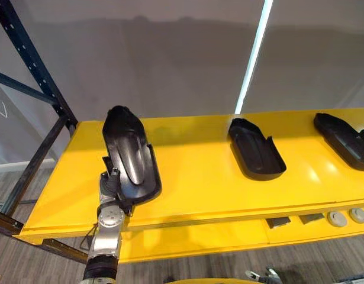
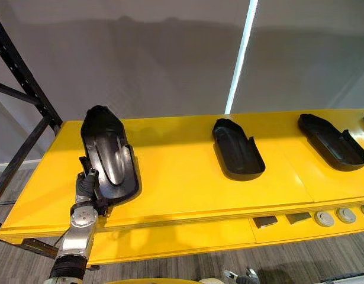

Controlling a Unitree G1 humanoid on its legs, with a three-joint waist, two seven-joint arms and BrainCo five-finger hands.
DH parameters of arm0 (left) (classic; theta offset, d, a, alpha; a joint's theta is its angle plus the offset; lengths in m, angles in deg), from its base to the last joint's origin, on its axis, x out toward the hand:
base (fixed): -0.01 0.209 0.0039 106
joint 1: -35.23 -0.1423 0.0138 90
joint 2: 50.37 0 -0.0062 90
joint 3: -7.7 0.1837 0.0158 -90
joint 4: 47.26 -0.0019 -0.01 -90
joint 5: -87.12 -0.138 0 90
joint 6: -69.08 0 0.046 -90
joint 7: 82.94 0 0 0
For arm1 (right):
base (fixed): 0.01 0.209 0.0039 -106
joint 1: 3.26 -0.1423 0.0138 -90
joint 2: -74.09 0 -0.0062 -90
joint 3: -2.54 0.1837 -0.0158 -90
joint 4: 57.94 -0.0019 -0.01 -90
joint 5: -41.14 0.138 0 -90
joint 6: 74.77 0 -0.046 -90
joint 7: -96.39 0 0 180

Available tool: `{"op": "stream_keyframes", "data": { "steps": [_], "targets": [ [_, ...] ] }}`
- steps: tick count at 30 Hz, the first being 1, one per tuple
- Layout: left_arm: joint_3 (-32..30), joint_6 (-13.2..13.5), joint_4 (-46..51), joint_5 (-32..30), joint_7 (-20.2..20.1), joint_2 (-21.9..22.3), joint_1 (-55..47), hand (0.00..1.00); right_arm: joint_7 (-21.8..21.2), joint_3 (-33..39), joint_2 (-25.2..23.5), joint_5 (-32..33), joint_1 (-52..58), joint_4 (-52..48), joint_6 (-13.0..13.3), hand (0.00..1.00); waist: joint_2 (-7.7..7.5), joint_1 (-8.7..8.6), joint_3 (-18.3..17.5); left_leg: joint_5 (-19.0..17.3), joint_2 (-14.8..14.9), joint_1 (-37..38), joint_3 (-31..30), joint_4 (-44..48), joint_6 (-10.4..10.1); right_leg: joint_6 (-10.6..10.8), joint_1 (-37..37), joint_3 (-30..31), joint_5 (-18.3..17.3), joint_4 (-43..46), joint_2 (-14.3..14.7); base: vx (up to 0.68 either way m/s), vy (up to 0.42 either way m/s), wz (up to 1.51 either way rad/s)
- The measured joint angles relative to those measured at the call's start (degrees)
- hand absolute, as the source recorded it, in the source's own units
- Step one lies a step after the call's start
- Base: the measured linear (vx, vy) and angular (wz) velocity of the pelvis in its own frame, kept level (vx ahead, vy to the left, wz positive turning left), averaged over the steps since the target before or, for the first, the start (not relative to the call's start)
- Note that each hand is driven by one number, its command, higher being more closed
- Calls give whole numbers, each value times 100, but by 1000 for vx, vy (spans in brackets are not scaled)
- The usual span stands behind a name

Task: Walk over and take plastic housings, then place them on the shelf

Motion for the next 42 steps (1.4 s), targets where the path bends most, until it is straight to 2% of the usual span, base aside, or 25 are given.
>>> {"op": "stream_keyframes", "data": {
  "steps": [6, 13, 25, 28, 31, 35, 39, 40, 42],
  "targets": [
    [-34, -24, -216, 8, 105, -48, 325, 0, 1, -2, 3, -61, -17, 8, 0, 0, 3, -8, 0, -97, -113, 38, 42, 1, 142, 35, 11, 148, 91, -2, -44, 62, 40, -5],
    [-44, -10, -503, 130, 115, -294, 680, 0, 1, -5, 13, -113, -108, 133, 4, 0, -11, -25, 8, -81, -116, 52, 103, 2, 175, 31, 37, 217, 102, -94, -41, 51, -35, -6],
    [-19, 163, -453, 171, 213, -330, 695, 0, 2, -11, 18, -114, -185, 221, 10, 0, -41, -20, 76, -82, -75, 121, 120, 1, 172, 1, 136, 226, 119, -170, -32, 12, -41, -1],
    [128, 183, 65, 115, 223, -328, 675, 0, 2, -21, 14, -112, -186, 223, 20, 0, -69, -3, 102, -81, -83, 110, 87, 1, 173, 1, 135, 202, 119, -167, -39, -8, -20, 5],
    [335, 365, 990, -159, 260, -316, 583, 0, 2, -41, 16, -109, -195, 224, 54, 0, -64, 2, 139, -81, -101, 102, 36, 1, 174, 4, 146, 148, 116, -157, -59, -3, -15, 9],
    [682, 604, 2638, -872, 383, -132, 52, 0, -4, -45, 60, -95, -201, 296, 170, 0, -32, 12, 156, -81, -112, 40, 7, 1, 174, 4, 97, 126, 118, -136, -80, 2, -10, 3],
    [1054, 743, 3349, -1330, 380, 73, -446, 0, -7, -52, 60, -86, -206, 392, 267, 0, -28, 19, 156, -83, -116, 18, -74, 1, 171, 4, 107, 63, 118, -125, -83, -2, -31, 11],
    [1182, 775, 3507, -1446, 378, 129, -613, 100, -8, -54, 62, -85, -203, 399, 290, 0, -27, 22, 156, -98, -116, 5, -103, 1, 148, 4, 107, 46, 118, -118, -82, -6, -22, 11],
    [1435, 866, 3681, -1660, 368, 197, -917, 100, -7, -101, 86, -84, -198, 401, 300, 0, -23, 46, 158, -99, -114, -8, -129, 1, 146, 4, 111, 31, 118, -100, -81, -16, -32, 7]
  ]
}}
